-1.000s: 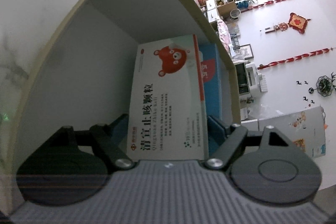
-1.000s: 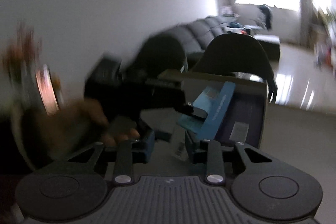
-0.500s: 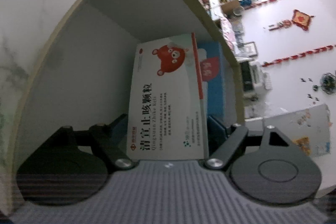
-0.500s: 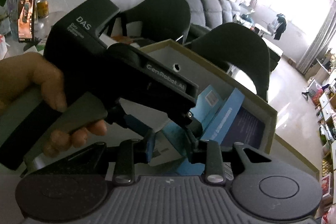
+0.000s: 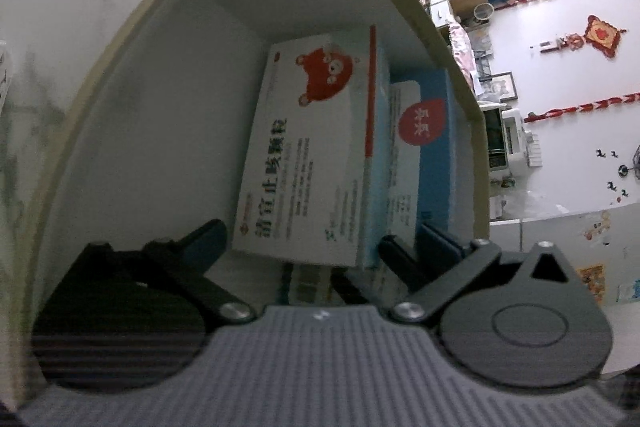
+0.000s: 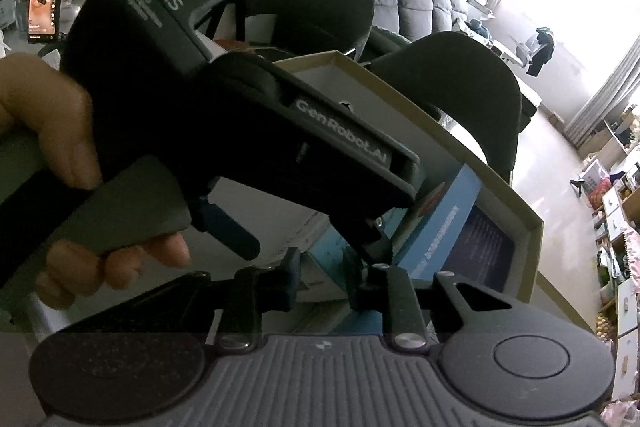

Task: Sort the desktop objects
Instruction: 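Lower the white bear box into the beige box and open the left gripper, then withdraw the left gripper from the beige box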

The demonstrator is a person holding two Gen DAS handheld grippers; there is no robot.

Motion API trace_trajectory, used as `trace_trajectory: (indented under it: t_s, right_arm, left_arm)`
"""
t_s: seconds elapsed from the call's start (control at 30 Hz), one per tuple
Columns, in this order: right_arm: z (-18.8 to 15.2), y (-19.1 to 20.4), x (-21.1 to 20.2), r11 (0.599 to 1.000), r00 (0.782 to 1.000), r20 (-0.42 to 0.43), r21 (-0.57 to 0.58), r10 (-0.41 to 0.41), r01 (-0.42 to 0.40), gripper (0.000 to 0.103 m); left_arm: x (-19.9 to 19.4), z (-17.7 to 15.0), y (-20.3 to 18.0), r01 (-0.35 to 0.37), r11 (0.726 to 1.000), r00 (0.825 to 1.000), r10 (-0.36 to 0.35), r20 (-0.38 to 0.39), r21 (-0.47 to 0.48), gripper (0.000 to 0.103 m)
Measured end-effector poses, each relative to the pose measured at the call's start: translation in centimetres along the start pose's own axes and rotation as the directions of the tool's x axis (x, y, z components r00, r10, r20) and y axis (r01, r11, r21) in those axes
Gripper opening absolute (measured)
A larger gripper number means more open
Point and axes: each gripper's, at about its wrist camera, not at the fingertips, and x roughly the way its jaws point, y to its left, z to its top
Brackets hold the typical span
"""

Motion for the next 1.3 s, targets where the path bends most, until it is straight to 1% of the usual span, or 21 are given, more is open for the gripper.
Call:
trace_trajectory:
  t_s: [0.1,0.23,0.37,0.47,0.57,0.63,0.8,0.83,0.9,1.07,1.17,1.3]
  right_arm:
    - [-0.1,-0.2,0.1,1.0,1.0,0.006,-0.012,0.0,0.0,0.024]
    - [-0.4,-0.1,0.1,1.0,1.0,0.017,-0.026,0.005,-0.004,0.025]
    - [-0.9,0.2,-1.0,0.999,0.999,0.032,-0.04,0.022,-0.02,0.032]
    - [-1.2,0.1,-1.9,0.999,0.998,0.051,-0.04,0.034,-0.032,0.033]
    - [-1.5,-0.3,-2.8,0.999,0.996,0.077,-0.021,0.048,-0.047,0.035]
    - [-1.6,-0.4,-3.4,0.999,0.994,0.091,-0.013,0.052,-0.051,0.036]
    - [-1.9,-0.7,-4.6,0.998,0.991,0.117,0.004,0.06,-0.061,0.038]
    - [-2.0,-0.7,-4.7,0.998,0.991,0.118,0.008,0.055,-0.057,0.041]
    - [-2.2,-0.8,-4.8,0.999,0.992,0.119,0.016,0.045,-0.047,0.042]
    - [-2.4,-0.9,-4.8,0.999,0.993,0.116,0.022,0.034,-0.037,0.042]
    - [-2.4,-0.8,-4.9,0.999,0.993,0.112,0.011,0.037,-0.039,0.042]
    - [-2.4,-0.8,-5.1,0.999,0.993,0.114,0.016,0.036,-0.038,0.042]
  left_arm:
    - [-0.2,-0.2,-0.3,-0.005,1.0,1.0,0.005,-0.003,0.002,0.103]
    - [-0.2,-0.3,-0.8,-0.027,0.999,0.999,0.026,0.018,0.036,0.103]
    - [0.2,-0.2,-0.9,-0.05,0.997,0.998,0.047,0.045,0.062,0.102]
    - [0.3,-0.2,-1.1,-0.061,0.994,0.996,0.055,0.068,0.088,0.092]
    - [0.4,-0.1,-1.4,-0.072,0.991,0.995,0.064,0.073,0.114,0.078]
    - [0.4,0.0,-1.8,-0.071,0.988,0.996,0.061,0.071,0.134,0.064]
    - [0.6,0.5,-2.9,-0.082,0.977,0.995,0.07,0.071,0.196,0.058]
    - [0.7,0.7,-3.0,-0.083,0.976,0.995,0.071,0.068,0.203,0.058]
    - [0.9,0.9,-3.1,-0.076,0.973,0.996,0.063,0.065,0.218,0.058]
    - [1.3,1.5,-3.0,-0.059,0.971,0.996,0.041,0.082,0.232,0.058]
    - [1.1,1.5,-3.3,-0.052,0.965,0.994,0.025,0.107,0.258,0.059]
    - [1.1,1.6,-3.4,-0.041,0.961,0.99,0.002,0.14,0.272,0.063]
